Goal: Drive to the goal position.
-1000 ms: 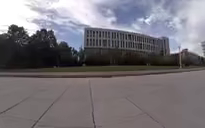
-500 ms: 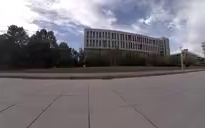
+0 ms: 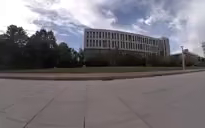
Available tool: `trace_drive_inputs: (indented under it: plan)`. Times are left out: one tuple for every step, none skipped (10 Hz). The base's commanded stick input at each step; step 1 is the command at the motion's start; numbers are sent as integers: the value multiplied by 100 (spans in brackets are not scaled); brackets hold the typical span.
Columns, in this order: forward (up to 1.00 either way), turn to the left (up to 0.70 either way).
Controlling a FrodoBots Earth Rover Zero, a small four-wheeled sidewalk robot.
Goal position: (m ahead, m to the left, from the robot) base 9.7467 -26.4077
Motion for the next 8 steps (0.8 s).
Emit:
trace_drive_inputs:
  plan:
    - [70,0]
    - [70,0]
    - [70,0]
    - [70,0]
    - [70,0]
    - [70,0]
    - [70,0]
    - [70,0]
